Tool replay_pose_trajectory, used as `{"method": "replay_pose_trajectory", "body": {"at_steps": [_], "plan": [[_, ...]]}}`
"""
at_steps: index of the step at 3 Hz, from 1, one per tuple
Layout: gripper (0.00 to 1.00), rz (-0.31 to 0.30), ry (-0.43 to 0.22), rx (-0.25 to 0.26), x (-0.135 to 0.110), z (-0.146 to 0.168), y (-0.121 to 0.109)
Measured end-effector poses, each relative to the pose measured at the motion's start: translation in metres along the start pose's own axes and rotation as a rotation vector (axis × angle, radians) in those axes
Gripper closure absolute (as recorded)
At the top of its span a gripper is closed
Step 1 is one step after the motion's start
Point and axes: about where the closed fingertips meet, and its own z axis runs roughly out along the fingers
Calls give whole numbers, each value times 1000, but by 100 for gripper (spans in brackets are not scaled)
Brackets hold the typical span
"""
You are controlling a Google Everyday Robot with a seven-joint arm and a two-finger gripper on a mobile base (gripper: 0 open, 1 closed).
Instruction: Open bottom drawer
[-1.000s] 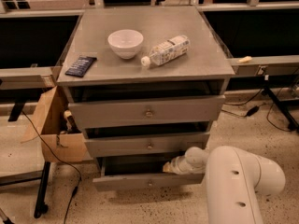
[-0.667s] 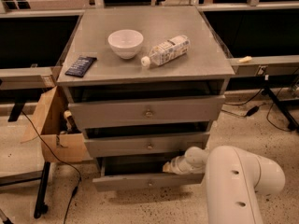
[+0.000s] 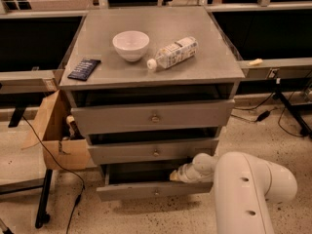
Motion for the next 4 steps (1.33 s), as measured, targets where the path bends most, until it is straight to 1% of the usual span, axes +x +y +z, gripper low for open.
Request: {"method": "replay_pose_trajectory", "body": {"at_steps": [1,2,3,4], "plan": [[100,-1,1,0,-1,0,0],[100,-31,27,0,6,1,2],[100,-31,27,0,4,0,2],[100,-51,46,-4,8,1,3]]}}
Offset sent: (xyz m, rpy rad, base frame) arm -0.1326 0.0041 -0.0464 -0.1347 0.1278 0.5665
